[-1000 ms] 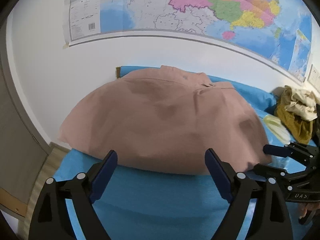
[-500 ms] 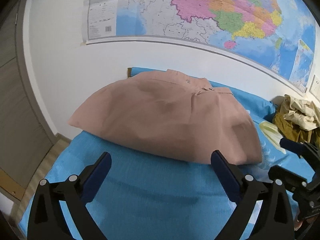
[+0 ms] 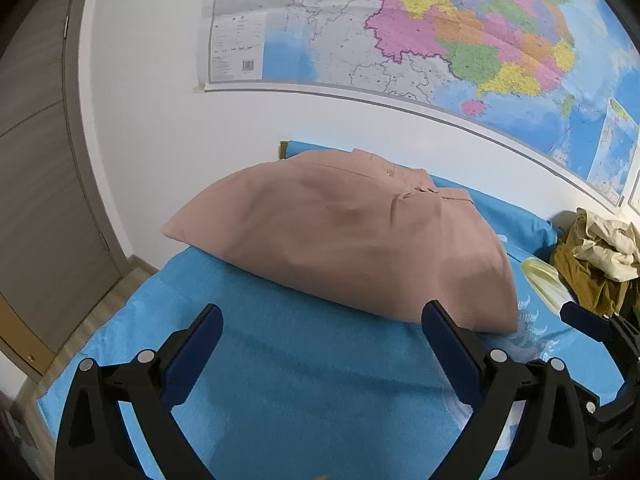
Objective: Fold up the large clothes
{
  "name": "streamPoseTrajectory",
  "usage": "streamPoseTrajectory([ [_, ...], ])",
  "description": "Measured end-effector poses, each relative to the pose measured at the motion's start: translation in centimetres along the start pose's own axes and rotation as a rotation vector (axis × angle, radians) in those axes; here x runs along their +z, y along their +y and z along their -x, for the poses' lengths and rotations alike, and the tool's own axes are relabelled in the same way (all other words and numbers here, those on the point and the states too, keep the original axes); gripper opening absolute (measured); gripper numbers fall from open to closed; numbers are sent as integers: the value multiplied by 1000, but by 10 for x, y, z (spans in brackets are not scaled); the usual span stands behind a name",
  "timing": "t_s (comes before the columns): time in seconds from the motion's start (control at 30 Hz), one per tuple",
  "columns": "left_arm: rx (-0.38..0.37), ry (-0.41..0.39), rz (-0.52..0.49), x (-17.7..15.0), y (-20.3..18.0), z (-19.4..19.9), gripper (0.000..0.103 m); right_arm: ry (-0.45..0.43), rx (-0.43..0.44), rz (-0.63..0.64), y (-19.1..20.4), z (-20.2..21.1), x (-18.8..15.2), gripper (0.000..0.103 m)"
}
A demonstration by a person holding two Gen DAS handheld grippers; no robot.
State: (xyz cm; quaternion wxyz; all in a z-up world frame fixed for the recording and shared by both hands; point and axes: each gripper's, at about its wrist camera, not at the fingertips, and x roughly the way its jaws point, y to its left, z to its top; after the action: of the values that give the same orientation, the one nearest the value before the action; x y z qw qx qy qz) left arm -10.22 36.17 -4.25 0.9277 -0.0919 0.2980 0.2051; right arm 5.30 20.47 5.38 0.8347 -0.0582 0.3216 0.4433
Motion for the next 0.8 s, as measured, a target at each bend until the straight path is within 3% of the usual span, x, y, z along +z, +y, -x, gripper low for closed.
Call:
streamPoseTrajectory([
  [0.47,56,-28,-34,-5,-11,14,96,-11,9,18,12,10,-7,97],
  [0.8,49,-35,-37,-6,-15,20,96,-6,15,11,11,13,-11,97],
])
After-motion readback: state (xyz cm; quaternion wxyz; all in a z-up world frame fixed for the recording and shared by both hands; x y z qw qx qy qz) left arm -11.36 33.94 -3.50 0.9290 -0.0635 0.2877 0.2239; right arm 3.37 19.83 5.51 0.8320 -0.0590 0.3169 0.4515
